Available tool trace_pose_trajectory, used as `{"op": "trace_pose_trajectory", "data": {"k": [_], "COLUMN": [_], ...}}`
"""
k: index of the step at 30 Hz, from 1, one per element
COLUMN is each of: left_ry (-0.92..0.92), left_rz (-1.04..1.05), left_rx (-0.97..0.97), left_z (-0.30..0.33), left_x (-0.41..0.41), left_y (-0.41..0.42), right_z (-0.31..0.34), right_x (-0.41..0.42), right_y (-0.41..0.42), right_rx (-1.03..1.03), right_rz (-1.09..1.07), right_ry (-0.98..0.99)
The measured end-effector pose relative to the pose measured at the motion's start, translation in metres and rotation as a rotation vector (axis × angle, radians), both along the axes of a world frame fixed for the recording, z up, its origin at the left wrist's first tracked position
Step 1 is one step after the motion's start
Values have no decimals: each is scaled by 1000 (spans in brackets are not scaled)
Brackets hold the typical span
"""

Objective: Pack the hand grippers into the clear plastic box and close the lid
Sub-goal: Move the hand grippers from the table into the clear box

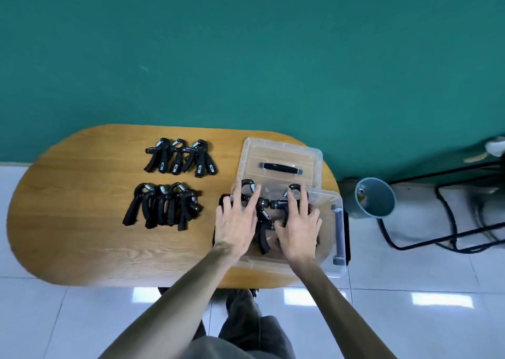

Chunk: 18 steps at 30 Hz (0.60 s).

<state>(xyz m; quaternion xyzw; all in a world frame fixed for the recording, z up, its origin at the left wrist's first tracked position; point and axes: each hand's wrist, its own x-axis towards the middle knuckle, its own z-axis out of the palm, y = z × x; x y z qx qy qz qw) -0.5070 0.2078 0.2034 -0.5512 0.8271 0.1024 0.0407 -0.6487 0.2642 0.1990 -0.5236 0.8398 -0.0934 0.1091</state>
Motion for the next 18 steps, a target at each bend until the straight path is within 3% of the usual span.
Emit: {"op": "trace_pose_trajectory", "data": {"k": [18], "left_ry": [-36], "left_rz": [34], "left_rx": [89], "left_z": [-90], "left_x": [-54], "left_y": [28], "right_z": [-85], "right_x": [-64], "right_y": [31], "right_rx": [123], "right_rz": [3], "right_ry": [-216]}}
